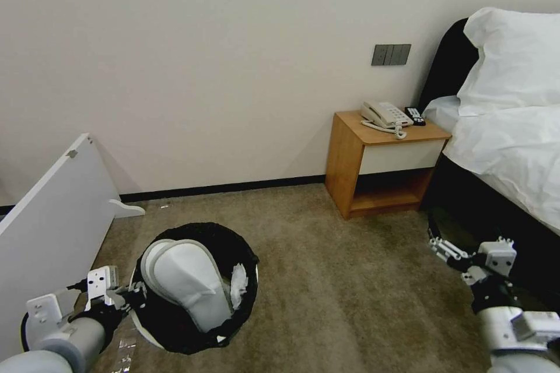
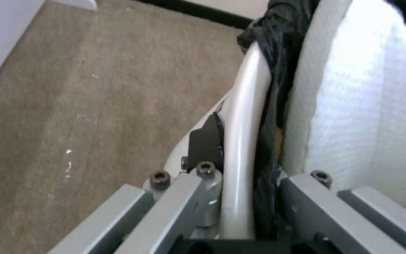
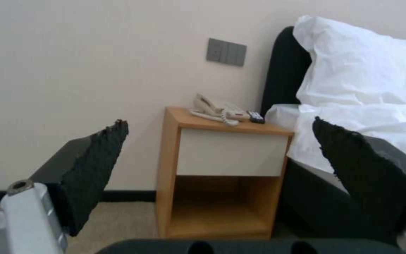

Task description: Pick up the trash bin, then pick up the garbage from the floor and place it into the trash bin.

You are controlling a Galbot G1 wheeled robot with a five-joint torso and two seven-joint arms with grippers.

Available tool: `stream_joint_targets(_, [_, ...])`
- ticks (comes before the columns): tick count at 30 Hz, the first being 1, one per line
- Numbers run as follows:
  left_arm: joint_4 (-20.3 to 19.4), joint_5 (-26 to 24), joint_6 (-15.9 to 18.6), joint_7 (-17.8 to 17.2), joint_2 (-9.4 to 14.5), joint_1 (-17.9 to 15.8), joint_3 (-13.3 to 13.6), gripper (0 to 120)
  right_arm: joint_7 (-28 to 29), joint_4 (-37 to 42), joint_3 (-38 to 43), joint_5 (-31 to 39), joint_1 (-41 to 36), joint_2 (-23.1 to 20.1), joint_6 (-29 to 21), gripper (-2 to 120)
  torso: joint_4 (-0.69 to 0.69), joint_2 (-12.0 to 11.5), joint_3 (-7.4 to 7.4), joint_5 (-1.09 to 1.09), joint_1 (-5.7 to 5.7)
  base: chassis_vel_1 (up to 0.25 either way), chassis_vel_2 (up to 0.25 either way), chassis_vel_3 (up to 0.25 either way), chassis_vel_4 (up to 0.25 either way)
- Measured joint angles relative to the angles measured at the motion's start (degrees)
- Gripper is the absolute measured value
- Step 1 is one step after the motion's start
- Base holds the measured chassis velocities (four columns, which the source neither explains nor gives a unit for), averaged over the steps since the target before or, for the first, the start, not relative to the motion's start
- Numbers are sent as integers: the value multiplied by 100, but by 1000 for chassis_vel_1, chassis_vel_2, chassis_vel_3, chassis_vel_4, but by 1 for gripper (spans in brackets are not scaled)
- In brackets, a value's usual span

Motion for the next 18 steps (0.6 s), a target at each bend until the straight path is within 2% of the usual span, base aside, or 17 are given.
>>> stream_joint_targets(4, [72,61,0,32,-32,-161,-2,1,-231,-37,-81,-229,60,246,99,100,-1,0,0,0,0,0,0,0,0])
stream_joint_targets(12, [103,228,0,24,-47,-193,174,1,-349,-387,-464,-342,498,284,112,100,0,0,0,1,0,0,0,0,0])
stream_joint_targets(18, [81,493,0,56,-87,-248,180,1,-282,-659,-664,-471,736,283,204,100,-2,0,0,1,0,0,0,0,0])
